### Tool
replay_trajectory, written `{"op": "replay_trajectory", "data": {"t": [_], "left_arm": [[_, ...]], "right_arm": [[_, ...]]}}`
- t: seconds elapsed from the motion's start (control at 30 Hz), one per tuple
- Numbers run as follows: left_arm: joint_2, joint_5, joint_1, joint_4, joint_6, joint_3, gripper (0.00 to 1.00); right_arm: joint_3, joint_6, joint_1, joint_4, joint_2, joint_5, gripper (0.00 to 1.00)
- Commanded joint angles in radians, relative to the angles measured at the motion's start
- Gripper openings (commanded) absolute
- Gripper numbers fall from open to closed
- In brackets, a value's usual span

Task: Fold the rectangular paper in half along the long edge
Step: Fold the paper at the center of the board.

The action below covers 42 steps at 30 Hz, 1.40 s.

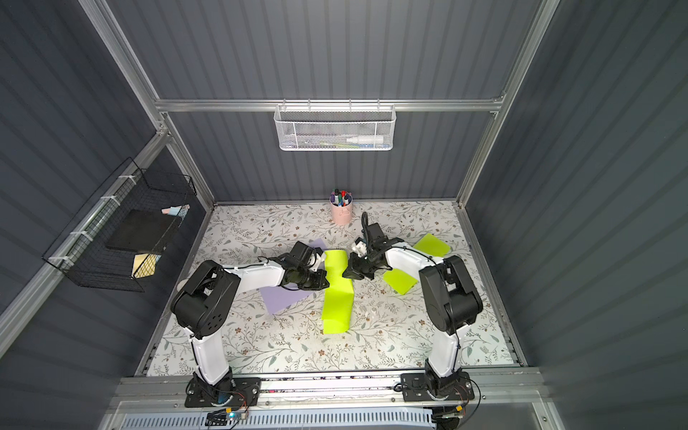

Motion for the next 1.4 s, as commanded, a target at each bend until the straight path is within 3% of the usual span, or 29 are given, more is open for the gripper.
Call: {"op": "replay_trajectory", "data": {"t": [0.0,0.3,0.53,0.77,1.0,1.37], "left_arm": [[0.041,-0.062,-0.006,-0.105,0.007,-0.019,0.0],[0.035,-0.065,-0.006,-0.109,0.008,-0.022,0.0],[0.037,-0.065,-0.006,-0.111,0.01,-0.024,0.0],[0.039,-0.065,-0.006,-0.11,0.01,-0.023,0.0],[0.035,-0.067,-0.006,-0.113,0.01,-0.024,0.0],[0.032,-0.067,-0.006,-0.116,0.011,-0.025,0.0]], "right_arm": [[0.013,0.021,0.008,-0.01,0.073,-0.015,0.0],[-0.121,0.066,-0.093,0.076,0.104,-0.023,0.0],[-0.181,0.007,-0.199,-0.001,0.047,0.004,0.0],[-0.058,0.0,-0.152,-0.038,-0.029,-0.038,0.0],[0.077,0.025,-0.056,-0.042,0.119,-0.041,0.0],[0.043,0.023,-0.127,-0.005,0.207,-0.037,0.0]]}}
